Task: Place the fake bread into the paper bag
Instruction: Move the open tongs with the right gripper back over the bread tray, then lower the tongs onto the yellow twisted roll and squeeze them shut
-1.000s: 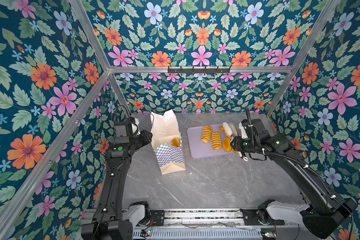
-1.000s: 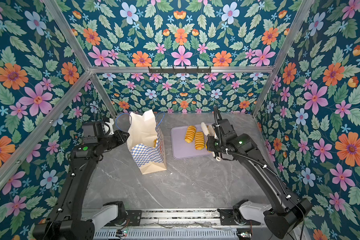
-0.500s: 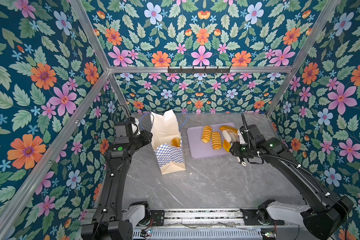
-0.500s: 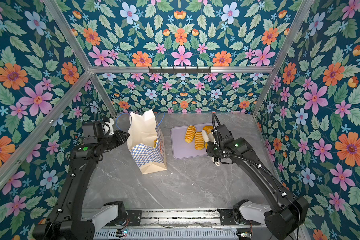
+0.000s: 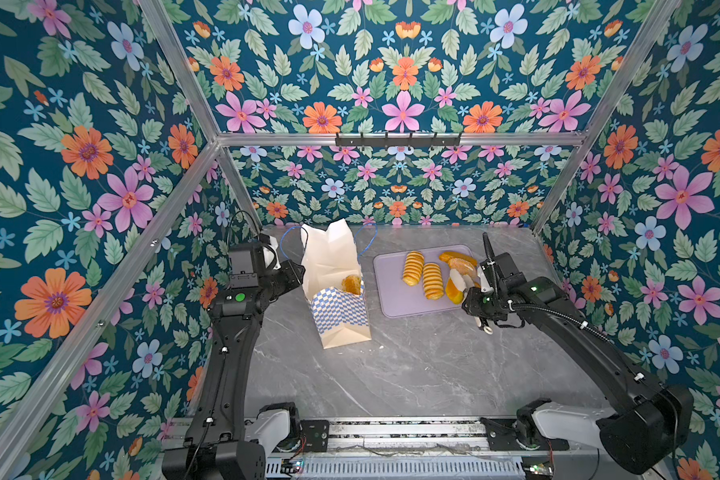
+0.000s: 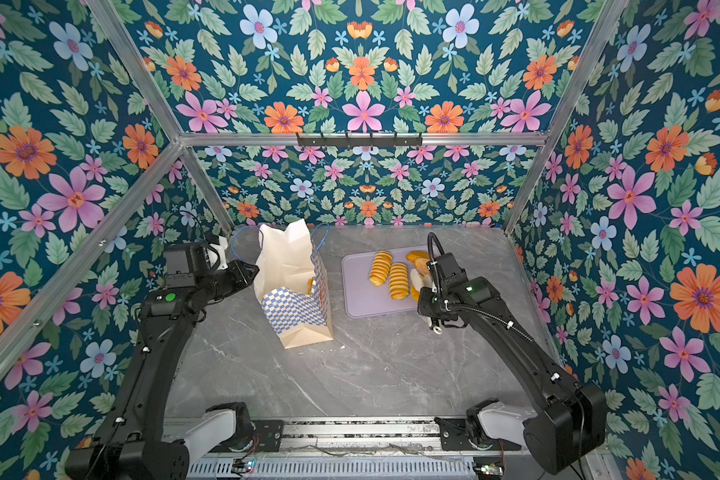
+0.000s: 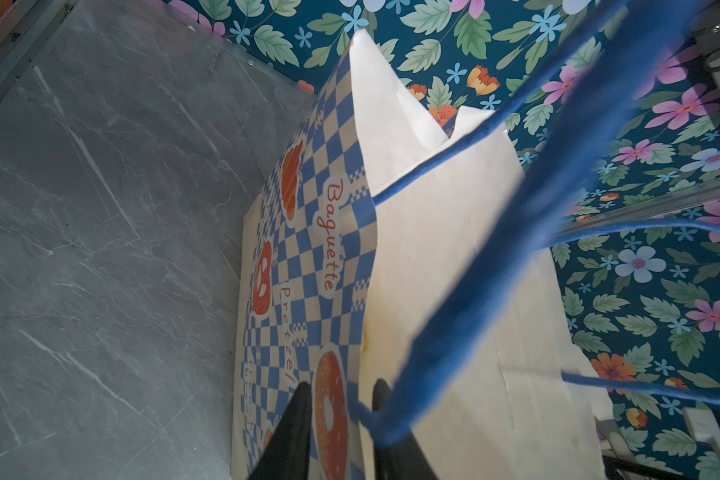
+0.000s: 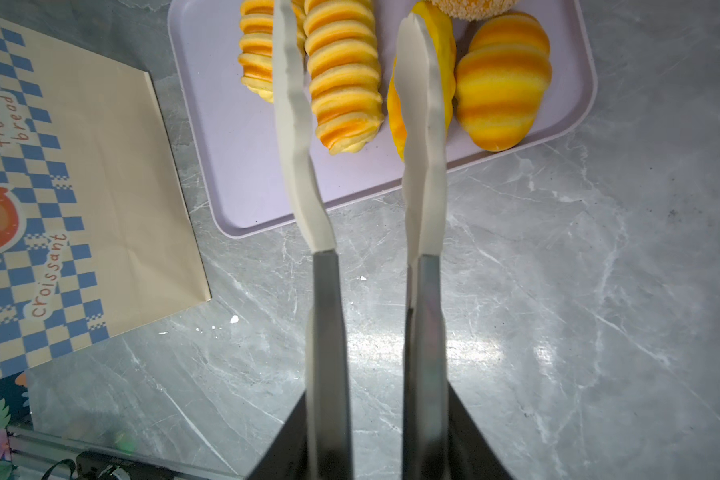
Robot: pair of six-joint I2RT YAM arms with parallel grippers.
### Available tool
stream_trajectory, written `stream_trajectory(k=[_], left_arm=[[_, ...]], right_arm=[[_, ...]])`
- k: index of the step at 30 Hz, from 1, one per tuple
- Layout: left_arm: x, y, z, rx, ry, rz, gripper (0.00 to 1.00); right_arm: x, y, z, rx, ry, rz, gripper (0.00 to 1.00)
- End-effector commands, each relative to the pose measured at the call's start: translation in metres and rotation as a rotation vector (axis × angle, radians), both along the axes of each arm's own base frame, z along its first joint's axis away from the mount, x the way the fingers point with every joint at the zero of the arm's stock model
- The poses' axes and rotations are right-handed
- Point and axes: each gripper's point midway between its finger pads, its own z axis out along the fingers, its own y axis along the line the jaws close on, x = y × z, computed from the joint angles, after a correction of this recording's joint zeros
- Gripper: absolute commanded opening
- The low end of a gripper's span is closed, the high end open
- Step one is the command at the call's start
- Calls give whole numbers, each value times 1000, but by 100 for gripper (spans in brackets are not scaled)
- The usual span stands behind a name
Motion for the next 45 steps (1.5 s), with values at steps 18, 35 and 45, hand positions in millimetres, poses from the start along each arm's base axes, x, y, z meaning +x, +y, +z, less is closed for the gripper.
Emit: stream_trajectory(k=[18,35,45], left_arm=[[1,-1,-1,-1,-9,-8,28],[1,-1,-3,1,-8,-6,28],[2,0,-5,2,-9,-5,28]], right_arm=[[-1,-10,-33,-90,95,18,40],[29,22,-22,-69,103,113,40],[51,26,-31,-214,189,196,44]])
